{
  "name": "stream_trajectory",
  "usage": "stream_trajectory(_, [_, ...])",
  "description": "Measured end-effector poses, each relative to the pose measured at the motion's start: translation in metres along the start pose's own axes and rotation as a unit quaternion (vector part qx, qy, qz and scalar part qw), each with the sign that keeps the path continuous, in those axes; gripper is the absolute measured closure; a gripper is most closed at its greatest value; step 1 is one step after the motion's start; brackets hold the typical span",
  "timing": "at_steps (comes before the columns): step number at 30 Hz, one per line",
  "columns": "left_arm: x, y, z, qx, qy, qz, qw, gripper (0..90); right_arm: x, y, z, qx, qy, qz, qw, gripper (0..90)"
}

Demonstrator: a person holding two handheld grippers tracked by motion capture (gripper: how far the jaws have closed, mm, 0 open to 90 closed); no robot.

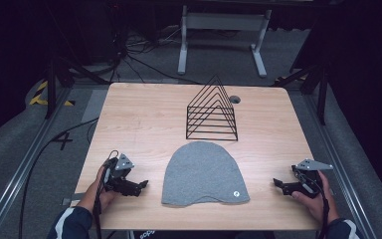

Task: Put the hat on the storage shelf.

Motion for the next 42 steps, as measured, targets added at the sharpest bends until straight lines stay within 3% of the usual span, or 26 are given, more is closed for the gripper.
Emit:
stream_trajectory(5, [0.0,0.0,0.0,-0.002,-0.009,-0.001,1.0,0.2,0.0,0.0,0.0,-0.001,-0.001,0.001,1.0,4.4])
stream_trajectory(12, [-0.004,0.003,-0.001,0.001,-0.026,-0.02,0.9995,4.9,-0.001,0.001,0.001,0.011,0.005,0.006,0.9999,4.9])
stream_trajectory(13, [-0.005,0.003,0.0,0.002,-0.028,-0.022,0.9994,6.1,-0.001,0.001,0.001,0.012,0.005,0.006,0.9999,6.6])
stream_trajectory(15, [-0.008,0.003,0.002,0.003,-0.029,-0.026,0.9992,12.4,0.0,0.003,0.003,0.009,0.01,0.012,0.9998,21.7])
stream_trajectory(18, [-0.016,0.002,0.006,-0.001,-0.044,-0.02,0.9988,18.7,0.004,0.003,0.01,-0.001,0.006,0.026,0.9996,27.2])
stream_trajectory(21, [-0.026,0.003,0.013,-0.014,-0.045,-0.037,0.9982,22.7,0.02,0.005,0.023,-0.017,0.03,0.052,0.998,41.8])
stream_trajectory(22, [-0.03,0.003,0.015,-0.016,-0.047,-0.042,0.9979,25.0,0.036,0.006,0.033,-0.027,0.054,0.073,0.9955,51.2])
stream_trajectory(24, [-0.038,0.001,0.02,-0.02,-0.057,-0.045,0.9972,25.6,0.042,0.005,0.037,-0.028,0.063,0.079,0.9945,54.3])
stream_trajectory(27, [-0.054,-0.005,0.025,-0.019,-0.082,-0.054,0.995,28.7,0.072,0.0,0.049,-0.033,0.101,0.113,0.988,66.5])
stream_trajectory(30, [-0.069,-0.012,0.03,-0.019,-0.101,-0.061,0.9929,29.7,0.094,-0.007,0.057,-0.035,0.12,0.135,0.9829,73.0])
stream_trajectory(34, [-0.074,-0.017,0.032,-0.021,-0.106,-0.064,0.9921,29.3,0.107,-0.014,0.061,-0.031,0.133,0.149,0.9794,74.4])
stream_trajectory(35, [-0.074,-0.022,0.03,-0.01,-0.106,-0.061,0.9924,28.9,0.114,-0.02,0.063,-0.024,0.142,0.151,0.978,74.9])
stream_trajectory(38, [-0.074,-0.023,0.03,-0.011,-0.103,-0.065,0.9925,28.2,0.12,-0.028,0.06,-0.003,0.153,0.151,0.9766,72.8])
stream_trajectory(40, [-0.076,-0.02,0.027,-0.003,-0.104,-0.084,0.9911,30.7,0.123,-0.029,0.057,-0.001,0.153,0.16,0.9752,72.1])
stream_trajectory(42, [-0.077,-0.019,0.026,0.001,-0.107,-0.086,0.9906,30.8,0.125,-0.026,0.055,0.001,0.155,0.161,0.9746,71.0])
Point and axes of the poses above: each handheld gripper's, and its own axes: y roughly backward along the jaws, z roughly out of its top, x roughly to its left, the point moved 6 cm from there along -y, roughly forward along the jaws, and after that the axes turned 5 degrees about y, right-handed, at the moved point
